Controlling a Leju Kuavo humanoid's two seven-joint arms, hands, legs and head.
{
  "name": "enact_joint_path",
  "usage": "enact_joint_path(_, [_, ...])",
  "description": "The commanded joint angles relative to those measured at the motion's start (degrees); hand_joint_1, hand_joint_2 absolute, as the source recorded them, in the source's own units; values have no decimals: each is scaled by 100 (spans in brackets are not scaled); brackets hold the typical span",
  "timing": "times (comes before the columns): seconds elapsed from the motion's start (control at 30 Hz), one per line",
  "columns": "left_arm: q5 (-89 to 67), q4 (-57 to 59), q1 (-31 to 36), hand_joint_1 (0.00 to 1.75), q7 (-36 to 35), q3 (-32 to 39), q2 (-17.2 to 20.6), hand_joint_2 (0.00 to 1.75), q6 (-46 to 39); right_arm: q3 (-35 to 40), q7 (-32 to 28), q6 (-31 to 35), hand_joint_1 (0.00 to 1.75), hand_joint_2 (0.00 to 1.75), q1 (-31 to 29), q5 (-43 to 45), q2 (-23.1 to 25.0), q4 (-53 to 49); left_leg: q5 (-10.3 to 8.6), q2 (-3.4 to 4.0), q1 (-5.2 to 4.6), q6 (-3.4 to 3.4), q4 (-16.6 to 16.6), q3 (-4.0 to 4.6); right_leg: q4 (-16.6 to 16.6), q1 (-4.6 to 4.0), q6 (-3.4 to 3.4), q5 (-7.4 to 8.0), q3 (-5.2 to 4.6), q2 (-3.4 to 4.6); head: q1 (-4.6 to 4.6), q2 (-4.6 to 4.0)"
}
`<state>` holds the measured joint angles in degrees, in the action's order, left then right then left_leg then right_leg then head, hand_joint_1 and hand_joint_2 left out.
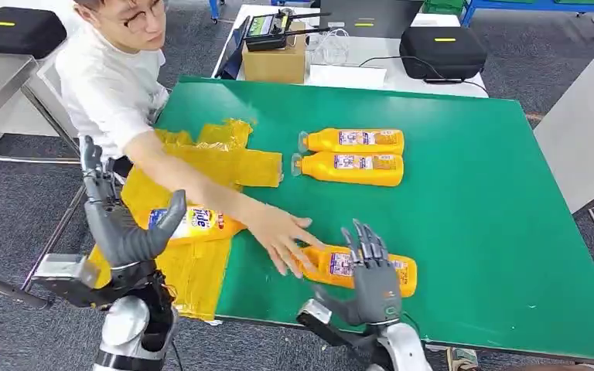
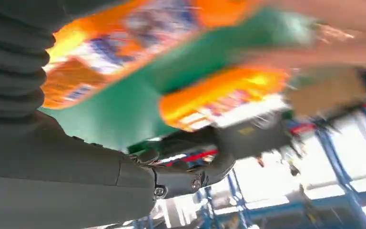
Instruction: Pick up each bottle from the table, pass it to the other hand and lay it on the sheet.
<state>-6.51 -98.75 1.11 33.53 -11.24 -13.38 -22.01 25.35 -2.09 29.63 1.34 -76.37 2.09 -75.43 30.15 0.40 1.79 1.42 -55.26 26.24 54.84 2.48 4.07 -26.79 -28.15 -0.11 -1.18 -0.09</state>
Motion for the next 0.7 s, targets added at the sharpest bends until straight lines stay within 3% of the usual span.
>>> enact_joint_path(0.03, [-81, -320, -188, 0, -16, -275, 57, 175, 158, -497, 311, -635, 0, 175, -15, -253, -582, 252, 0, -9, 2, -14, 6, -3, -10, -6, -20, 1, 6, -7, 0, 2])
enact_joint_path(0.17, [-274, -231, -183, 0, 33, -380, 74, 175, 153, -358, 235, -900, 0, 175, 61, -21, -600, 153, 2, -5, 4, -14, 7, -8, -9, -9, -22, -1, 7, -2, -2, 0])
enact_joint_path(0.33, [-220, -63, -144, 0, -81, -349, 76, 175, 256, -291, 661, -1033, 0, 175, 47, -373, -768, 289, 0, -6, 2, -17, 7, -5, -11, -7, -20, 2, 9, -3, -2, 0])
enact_joint_path(0.5, [-225, -29, -141, 0, -72, -340, 63, 175, 263, -338, 667, -1047, 0, 175, -48, -373, -784, 364, -4, -2, 5, -21, 11, -7, -17, -11, -31, 8, 10, 2, -2, 0])
enact_joint_path(0.7, [-202, 154, -10, 0, -75, -532, 81, 175, 365, -497, 455, -1162, 0, 175, -653, -220, -565, 1327, -3, 1, 1, -11, 9, -9, -10, -5, -16, 5, 7, 4, -2, 0])
